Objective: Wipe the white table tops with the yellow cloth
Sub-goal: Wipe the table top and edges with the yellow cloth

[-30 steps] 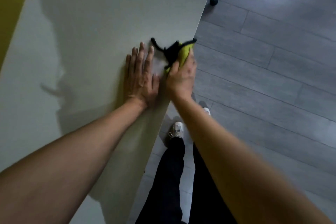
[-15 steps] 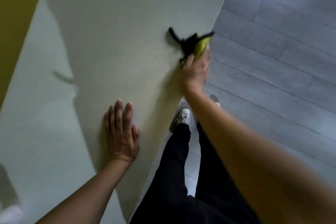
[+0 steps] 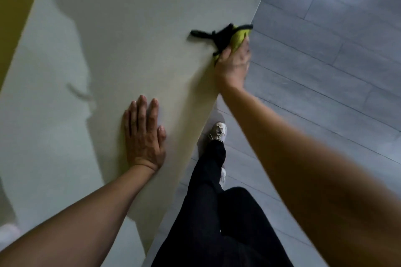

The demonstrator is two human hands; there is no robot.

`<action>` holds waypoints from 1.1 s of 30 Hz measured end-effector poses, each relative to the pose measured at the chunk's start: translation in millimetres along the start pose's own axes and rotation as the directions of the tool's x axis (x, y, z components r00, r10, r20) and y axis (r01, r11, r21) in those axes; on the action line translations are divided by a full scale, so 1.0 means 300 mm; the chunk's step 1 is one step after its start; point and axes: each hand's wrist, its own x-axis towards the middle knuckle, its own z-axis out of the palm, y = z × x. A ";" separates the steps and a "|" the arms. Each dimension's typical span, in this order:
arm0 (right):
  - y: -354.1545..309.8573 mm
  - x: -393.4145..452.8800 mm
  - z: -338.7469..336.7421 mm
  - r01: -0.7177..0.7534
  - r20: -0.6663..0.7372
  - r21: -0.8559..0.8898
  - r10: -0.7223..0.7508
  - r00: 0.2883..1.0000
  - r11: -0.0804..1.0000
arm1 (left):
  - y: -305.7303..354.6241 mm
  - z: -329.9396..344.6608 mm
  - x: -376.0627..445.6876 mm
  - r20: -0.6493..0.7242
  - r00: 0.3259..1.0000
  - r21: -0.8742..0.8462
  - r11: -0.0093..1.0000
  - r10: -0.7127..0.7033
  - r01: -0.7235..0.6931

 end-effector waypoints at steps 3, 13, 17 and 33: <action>-0.022 0.094 -0.016 0.002 0.002 -0.003 -0.002 1.000 1.000 | -0.004 0.013 -0.005 -0.034 0.999 0.014 1.000 0.001 0.000; 0.314 -0.612 0.131 0.113 0.025 0.067 -0.115 0.993 0.991 | -0.014 0.038 -0.014 -0.125 0.991 0.043 0.998 0.040 -0.035; 0.395 -0.793 0.149 0.077 0.087 0.026 -0.079 0.993 0.997 | -0.014 0.039 -0.015 -0.131 0.990 0.037 0.998 0.047 -0.042; 0.170 -0.259 0.071 0.096 -0.005 0.046 -0.096 0.995 0.994 | -0.012 0.034 -0.011 -0.202 0.978 -0.005 0.999 0.052 -0.054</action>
